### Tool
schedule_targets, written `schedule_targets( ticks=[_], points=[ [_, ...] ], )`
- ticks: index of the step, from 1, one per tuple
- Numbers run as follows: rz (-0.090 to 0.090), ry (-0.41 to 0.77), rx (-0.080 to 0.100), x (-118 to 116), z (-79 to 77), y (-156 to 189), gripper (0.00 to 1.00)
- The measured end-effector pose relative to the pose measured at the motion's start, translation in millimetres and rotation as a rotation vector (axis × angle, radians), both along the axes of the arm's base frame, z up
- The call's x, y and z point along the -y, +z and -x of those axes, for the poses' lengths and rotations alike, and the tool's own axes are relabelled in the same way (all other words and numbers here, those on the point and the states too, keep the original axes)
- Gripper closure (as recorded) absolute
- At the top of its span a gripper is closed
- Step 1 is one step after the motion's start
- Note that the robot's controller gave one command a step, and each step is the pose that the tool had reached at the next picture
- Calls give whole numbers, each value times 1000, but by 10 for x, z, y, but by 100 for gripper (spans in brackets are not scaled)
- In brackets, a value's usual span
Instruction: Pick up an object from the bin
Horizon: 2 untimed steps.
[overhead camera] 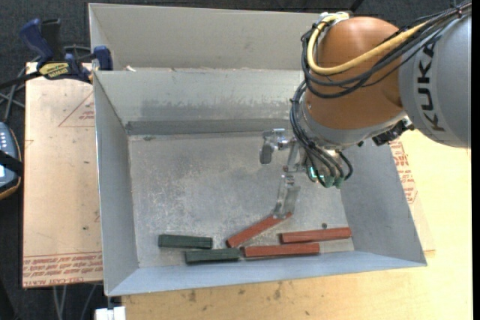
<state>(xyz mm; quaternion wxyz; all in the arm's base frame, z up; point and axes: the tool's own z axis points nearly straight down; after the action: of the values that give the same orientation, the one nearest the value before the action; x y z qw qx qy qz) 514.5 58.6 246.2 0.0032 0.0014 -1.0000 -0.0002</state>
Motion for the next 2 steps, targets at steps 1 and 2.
schedule_targets(
  ticks=[1,2],
  points=[
    [-1,-3,7,4,-15,33,0],
    [-1,111,11,155,64,-448,0]
  ],
)
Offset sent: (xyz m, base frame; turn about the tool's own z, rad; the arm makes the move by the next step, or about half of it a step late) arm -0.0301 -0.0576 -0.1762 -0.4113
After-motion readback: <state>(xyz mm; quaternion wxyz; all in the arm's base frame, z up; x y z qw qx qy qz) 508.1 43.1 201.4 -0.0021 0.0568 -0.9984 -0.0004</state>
